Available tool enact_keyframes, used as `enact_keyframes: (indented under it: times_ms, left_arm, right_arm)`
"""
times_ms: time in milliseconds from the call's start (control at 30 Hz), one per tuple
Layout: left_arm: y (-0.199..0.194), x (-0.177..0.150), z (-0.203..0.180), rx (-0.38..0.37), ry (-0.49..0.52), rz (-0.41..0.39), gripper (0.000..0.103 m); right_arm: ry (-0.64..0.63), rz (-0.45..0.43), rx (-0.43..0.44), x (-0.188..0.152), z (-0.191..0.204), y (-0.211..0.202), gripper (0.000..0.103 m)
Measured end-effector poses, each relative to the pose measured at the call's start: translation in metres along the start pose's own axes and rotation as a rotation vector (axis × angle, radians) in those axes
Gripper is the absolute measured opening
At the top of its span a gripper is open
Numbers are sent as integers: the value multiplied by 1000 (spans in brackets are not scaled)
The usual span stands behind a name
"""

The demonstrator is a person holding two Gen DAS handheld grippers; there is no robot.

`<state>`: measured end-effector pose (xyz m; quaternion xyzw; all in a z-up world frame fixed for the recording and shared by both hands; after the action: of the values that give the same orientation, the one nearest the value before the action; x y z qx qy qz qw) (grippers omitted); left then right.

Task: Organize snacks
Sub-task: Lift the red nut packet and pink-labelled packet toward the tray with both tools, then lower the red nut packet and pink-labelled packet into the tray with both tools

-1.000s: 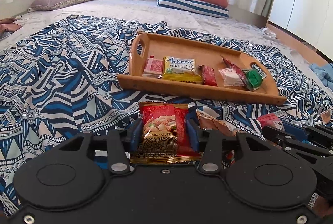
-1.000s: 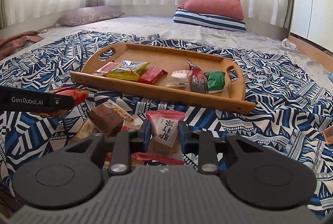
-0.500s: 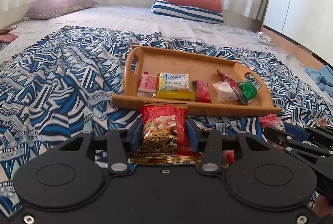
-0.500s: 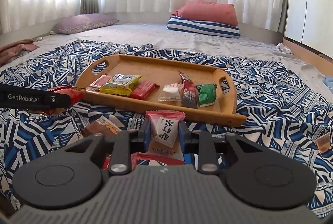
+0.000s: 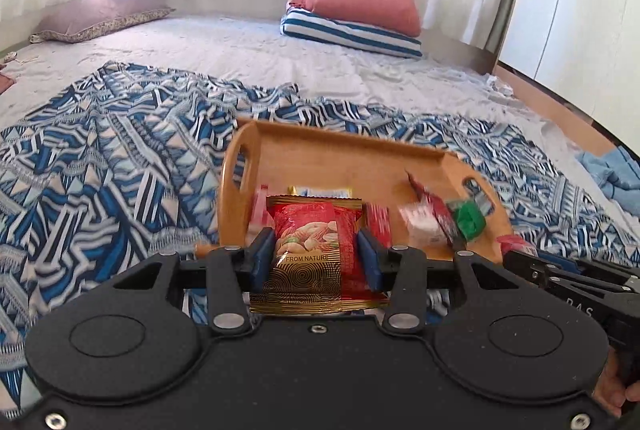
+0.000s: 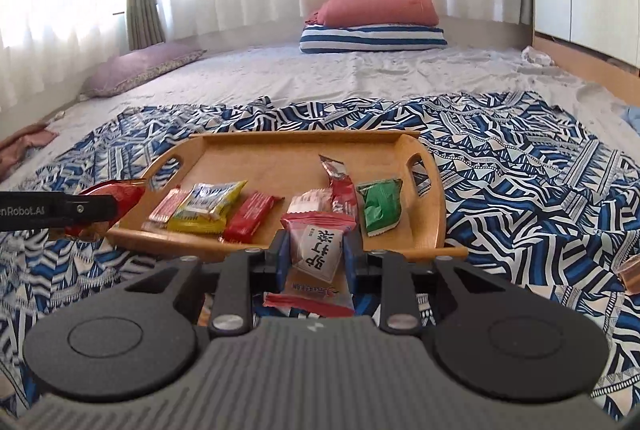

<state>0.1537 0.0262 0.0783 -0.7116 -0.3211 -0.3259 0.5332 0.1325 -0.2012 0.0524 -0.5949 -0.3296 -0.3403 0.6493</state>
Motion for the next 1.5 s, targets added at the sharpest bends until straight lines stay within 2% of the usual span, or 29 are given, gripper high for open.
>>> enact_keyframes:
  times_ms: [333, 433, 600, 967, 1500]
  left_arm:
    - [47, 53, 12, 6, -30, 2, 42]
    - [69, 63, 17, 2, -36, 15, 42]
    - [107, 75, 24, 34, -31, 42, 42]
    - [166, 66, 35, 82, -18, 104, 42]
    - [207, 67, 37, 121, 26, 124, 42]
  right_arm:
    - [79, 48, 3, 51, -36, 55, 31]
    - [85, 67, -16, 63, -44, 79, 31]
    - [86, 116, -39, 75, -54, 117, 31]
    - [88, 168, -86, 88, -65, 177, 32]
    - [60, 208, -92, 83, -62, 210, 32]
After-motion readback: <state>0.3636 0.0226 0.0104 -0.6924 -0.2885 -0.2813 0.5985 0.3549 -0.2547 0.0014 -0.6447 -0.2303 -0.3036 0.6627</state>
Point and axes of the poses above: each gripper's, at about its wrist camera, not at the fingertips, and y roughly the way its jaws point, z to its left, x to its top, the point moved 2 cm from there along y, roughly the way its jaws point, and after that the axes turned 4 degrees about -x, right-handed, at the moved point
